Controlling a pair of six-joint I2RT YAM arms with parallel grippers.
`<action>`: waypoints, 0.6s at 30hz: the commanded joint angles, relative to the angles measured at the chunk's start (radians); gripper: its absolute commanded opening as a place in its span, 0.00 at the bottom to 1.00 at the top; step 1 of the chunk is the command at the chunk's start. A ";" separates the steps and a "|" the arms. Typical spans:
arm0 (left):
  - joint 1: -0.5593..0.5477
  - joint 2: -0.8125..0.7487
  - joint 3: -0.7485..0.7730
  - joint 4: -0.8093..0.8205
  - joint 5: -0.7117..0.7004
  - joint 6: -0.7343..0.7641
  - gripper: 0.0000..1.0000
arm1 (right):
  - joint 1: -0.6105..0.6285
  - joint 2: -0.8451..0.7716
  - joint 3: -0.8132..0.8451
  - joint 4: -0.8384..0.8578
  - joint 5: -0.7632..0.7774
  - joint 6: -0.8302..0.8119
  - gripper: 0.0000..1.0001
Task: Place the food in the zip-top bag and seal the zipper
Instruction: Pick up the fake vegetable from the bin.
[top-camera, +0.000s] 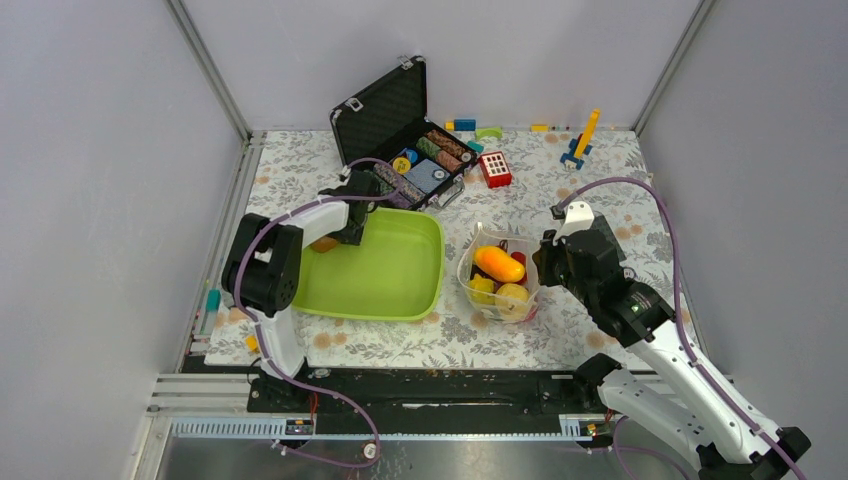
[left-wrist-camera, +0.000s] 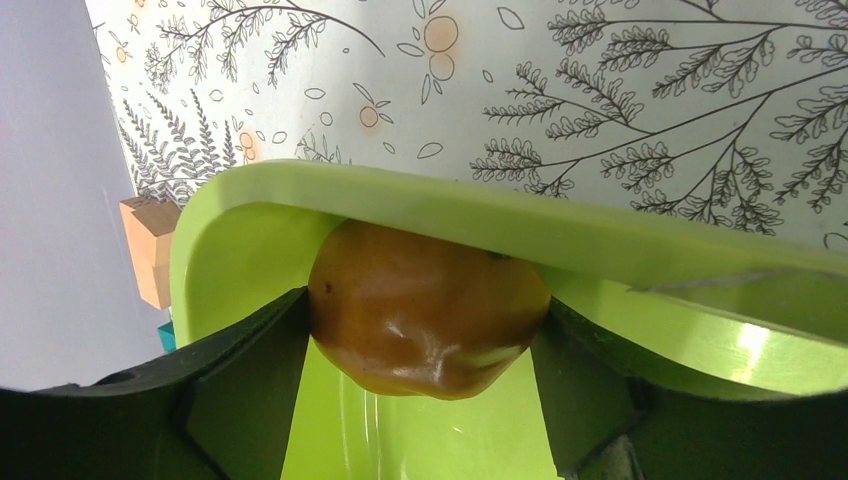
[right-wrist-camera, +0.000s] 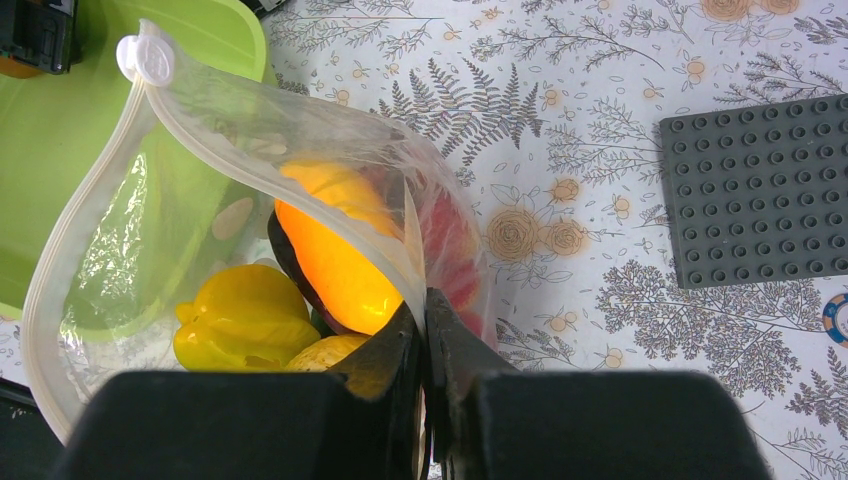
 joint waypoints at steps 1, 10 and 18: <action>0.006 -0.096 0.003 -0.020 0.043 -0.048 0.12 | -0.004 -0.009 0.006 0.012 0.039 -0.011 0.09; -0.011 -0.298 -0.101 0.002 0.138 -0.113 0.00 | -0.004 0.016 0.010 0.011 0.043 -0.011 0.09; -0.036 -0.422 -0.177 0.033 0.267 -0.181 0.00 | -0.004 0.014 0.010 0.012 0.037 -0.009 0.09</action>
